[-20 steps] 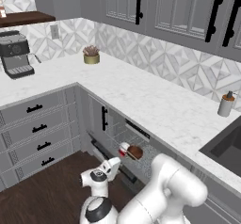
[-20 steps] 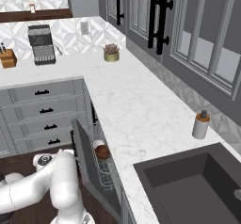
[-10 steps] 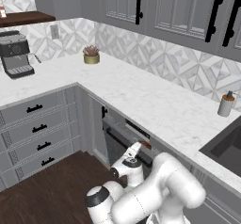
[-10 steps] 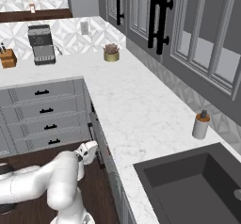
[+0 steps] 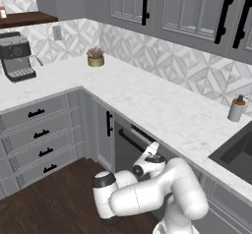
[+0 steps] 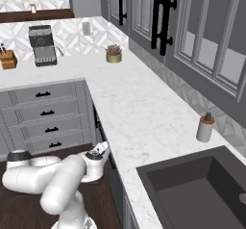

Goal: Pick up the cup and bowl from the counter, place them in the dishwasher, and close the dishwasher door.

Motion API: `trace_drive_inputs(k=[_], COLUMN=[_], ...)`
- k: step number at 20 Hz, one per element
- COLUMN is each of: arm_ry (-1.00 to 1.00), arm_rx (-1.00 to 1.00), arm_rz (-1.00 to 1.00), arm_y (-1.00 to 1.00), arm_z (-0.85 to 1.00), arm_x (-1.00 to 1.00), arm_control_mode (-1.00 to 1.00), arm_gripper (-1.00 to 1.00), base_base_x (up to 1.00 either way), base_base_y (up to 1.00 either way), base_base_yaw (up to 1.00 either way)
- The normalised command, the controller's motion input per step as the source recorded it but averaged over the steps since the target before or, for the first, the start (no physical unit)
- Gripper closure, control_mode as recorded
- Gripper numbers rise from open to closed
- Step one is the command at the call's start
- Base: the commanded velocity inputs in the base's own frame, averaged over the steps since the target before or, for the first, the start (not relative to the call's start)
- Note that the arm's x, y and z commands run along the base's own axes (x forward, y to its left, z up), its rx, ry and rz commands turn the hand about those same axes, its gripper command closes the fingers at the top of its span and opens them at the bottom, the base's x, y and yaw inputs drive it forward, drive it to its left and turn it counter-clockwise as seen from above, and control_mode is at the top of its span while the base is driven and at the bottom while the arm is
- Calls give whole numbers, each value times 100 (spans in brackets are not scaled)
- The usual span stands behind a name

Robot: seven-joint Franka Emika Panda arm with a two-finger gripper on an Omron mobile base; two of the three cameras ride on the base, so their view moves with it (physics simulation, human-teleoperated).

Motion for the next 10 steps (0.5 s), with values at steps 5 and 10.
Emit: trace_drive_inputs(k=[5,10], arm_ry=[-30,-54], arm_rx=[-31,-30], arm_rz=[-45,-61], arm_y=[-21,0], arm_z=[-49,-78], arm_x=[43,33], arm_control_mode=[-100,-100], arm_gripper=[-100,-100], base_base_x=[0,0], base_base_y=[0,0], base_base_yaw=[0,0])
